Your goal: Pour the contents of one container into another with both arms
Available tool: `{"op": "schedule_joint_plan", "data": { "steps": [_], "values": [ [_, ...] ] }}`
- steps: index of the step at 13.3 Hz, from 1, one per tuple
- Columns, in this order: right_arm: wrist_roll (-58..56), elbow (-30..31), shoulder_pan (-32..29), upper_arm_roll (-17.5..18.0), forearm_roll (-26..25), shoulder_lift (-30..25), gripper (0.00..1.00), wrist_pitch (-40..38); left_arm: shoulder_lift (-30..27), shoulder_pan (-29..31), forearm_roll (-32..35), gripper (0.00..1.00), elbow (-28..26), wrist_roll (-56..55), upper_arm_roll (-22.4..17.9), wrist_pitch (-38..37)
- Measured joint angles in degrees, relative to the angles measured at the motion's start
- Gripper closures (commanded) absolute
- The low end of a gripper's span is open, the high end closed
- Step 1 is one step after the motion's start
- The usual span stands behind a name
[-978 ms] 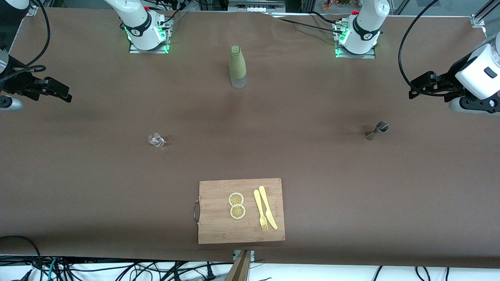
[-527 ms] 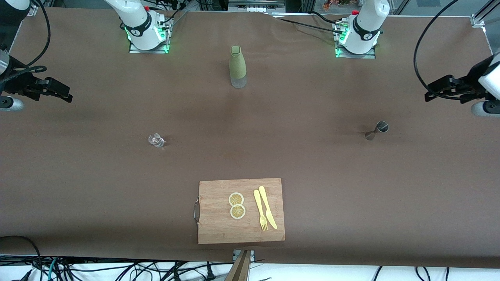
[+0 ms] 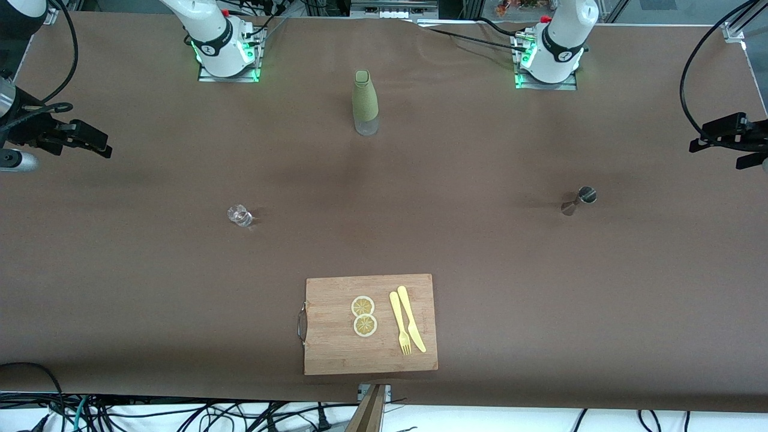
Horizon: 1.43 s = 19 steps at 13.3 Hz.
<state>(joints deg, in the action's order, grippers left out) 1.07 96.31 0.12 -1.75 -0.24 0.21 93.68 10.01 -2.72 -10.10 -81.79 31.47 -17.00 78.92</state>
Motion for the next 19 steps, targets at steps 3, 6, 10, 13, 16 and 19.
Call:
{"op": "schedule_joint_plan", "data": {
  "steps": [3,6,10,13,16,19],
  "values": [
    [0.00,-0.04,0.00,0.03,0.00,0.03,0.00,-0.08,1.08,0.26,-6.09,0.00,-3.05,13.23,-6.05,-0.02],
    [0.09,-0.04,0.00,0.03,0.04,0.42,0.00,-0.20,1.77,1.47,-10.81,0.00,-6.77,26.40,-8.41,-0.09],
    [0.51,-0.04,-0.02,0.03,2.31,1.55,0.00,-0.48,5.04,6.20,-18.51,0.00,-11.60,46.04,-8.70,-0.09],
    [-2.84,-0.03,-0.11,0.00,2.60,3.68,0.00,-0.55,10.72,9.81,-25.49,0.00,-13.54,62.99,-8.75,-0.70],
    [-15.10,-0.01,-0.71,-0.43,4.21,6.29,0.00,-0.57,18.11,12.69,-32.39,0.00,-13.93,78.02,-8.75,-1.14],
    [-33.84,0.13,-3.72,-1.38,10.03,9.31,0.00,-1.19,24.50,14.49,-37.89,0.00,-14.01,89.63,-8.75,-2.90]
  ]
}}
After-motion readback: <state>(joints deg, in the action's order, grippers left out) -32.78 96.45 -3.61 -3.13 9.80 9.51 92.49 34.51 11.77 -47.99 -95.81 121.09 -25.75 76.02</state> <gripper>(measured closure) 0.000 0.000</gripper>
